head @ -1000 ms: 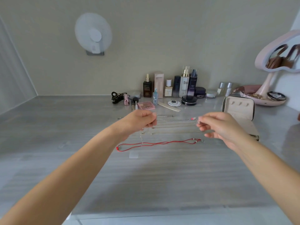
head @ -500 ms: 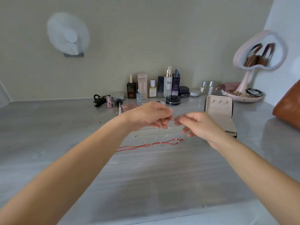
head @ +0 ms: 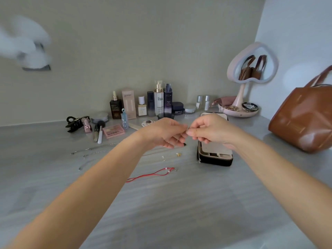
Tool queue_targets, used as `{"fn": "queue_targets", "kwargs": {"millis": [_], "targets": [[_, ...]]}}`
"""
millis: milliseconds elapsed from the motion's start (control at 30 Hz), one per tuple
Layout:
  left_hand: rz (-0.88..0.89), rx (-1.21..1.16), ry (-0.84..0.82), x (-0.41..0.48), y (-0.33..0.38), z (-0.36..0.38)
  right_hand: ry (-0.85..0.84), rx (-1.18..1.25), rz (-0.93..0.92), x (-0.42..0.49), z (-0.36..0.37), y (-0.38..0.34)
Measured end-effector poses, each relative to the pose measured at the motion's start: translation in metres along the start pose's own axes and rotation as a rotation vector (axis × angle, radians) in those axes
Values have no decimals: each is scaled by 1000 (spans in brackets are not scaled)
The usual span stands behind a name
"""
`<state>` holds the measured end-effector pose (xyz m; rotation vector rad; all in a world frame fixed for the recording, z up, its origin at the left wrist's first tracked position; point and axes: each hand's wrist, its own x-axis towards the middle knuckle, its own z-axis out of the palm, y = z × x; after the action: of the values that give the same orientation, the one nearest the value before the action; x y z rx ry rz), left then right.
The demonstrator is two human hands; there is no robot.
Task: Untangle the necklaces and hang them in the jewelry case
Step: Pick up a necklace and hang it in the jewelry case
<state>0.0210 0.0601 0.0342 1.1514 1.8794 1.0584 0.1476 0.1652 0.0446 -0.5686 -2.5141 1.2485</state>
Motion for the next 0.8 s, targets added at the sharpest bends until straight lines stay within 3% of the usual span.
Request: {"fn": "queue_targets", "kwargs": {"millis": [133, 267, 367, 533, 800], "targets": [[-2, -83, 24, 23, -4, 22, 48, 80, 26, 5, -22, 9], [136, -53, 120, 53, -14, 57, 90, 151, 46, 5, -36, 20], [226, 107, 127, 77, -19, 79, 125, 174, 61, 3, -45, 30], [304, 592, 118, 114, -29, 93, 181, 167, 105, -3, -61, 43], [393, 628, 78, 106, -45, 94, 198, 162, 102, -3, -69, 43]]}}
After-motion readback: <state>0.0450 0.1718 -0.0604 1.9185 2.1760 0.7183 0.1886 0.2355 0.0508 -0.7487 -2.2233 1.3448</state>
